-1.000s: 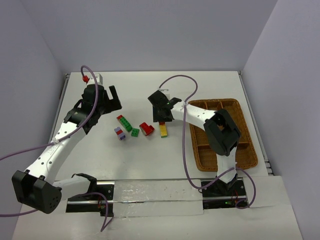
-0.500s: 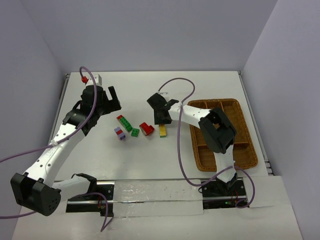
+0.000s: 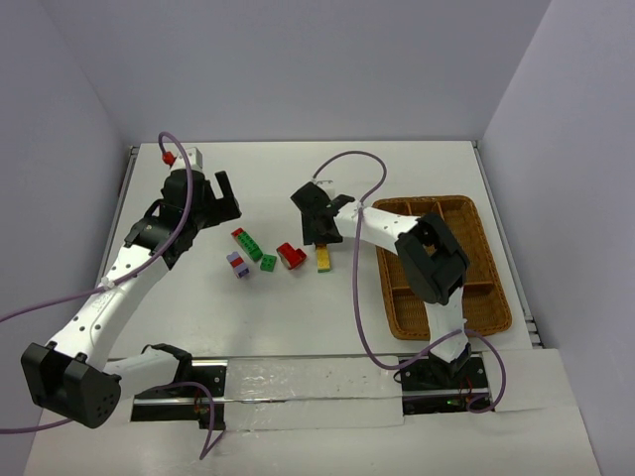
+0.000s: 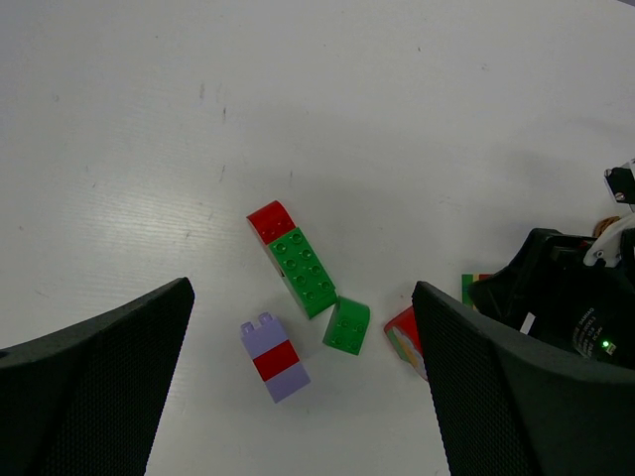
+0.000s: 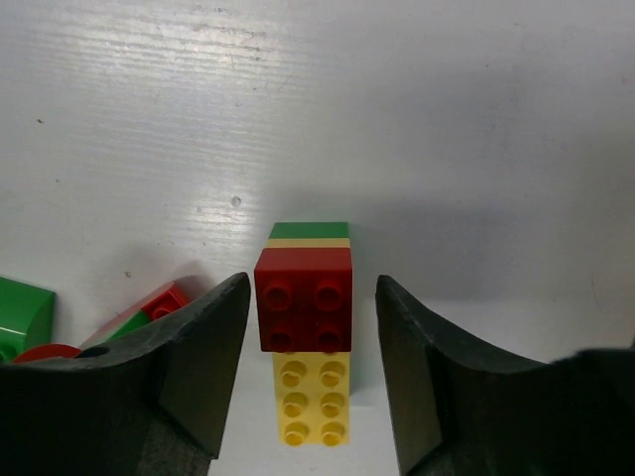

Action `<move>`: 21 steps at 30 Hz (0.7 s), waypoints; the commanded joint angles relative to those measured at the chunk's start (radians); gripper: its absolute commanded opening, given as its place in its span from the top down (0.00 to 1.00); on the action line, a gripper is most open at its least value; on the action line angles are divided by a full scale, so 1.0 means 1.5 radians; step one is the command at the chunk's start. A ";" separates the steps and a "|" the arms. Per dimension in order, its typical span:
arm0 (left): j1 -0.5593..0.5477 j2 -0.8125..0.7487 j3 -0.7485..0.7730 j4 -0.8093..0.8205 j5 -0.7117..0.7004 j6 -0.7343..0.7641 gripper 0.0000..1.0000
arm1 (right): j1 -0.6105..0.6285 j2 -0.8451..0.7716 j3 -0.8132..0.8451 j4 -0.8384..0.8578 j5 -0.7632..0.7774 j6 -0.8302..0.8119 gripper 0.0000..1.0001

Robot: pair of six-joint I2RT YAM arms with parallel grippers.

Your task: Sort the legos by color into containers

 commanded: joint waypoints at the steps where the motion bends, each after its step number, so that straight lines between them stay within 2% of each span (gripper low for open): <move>1: -0.002 0.002 0.008 0.023 0.008 0.006 0.01 | -0.003 -0.027 0.031 -0.001 0.030 -0.003 0.47; 7: -0.003 0.008 0.013 0.024 0.014 0.005 0.01 | -0.003 -0.016 0.037 -0.001 0.014 -0.005 0.62; 13: -0.002 0.020 0.021 0.027 0.012 0.001 0.01 | -0.004 -0.059 0.039 -0.013 0.008 -0.006 0.98; 14: -0.002 0.023 0.025 0.027 0.012 -0.003 0.01 | -0.008 -0.073 0.039 -0.014 -0.010 -0.006 1.00; 17: 0.018 0.041 0.044 0.023 0.073 -0.018 0.10 | -0.025 -0.165 0.009 0.039 -0.092 -0.015 1.00; 21: 0.066 0.064 0.040 0.057 0.206 -0.023 0.17 | -0.085 -0.281 -0.068 0.187 -0.342 -0.020 1.00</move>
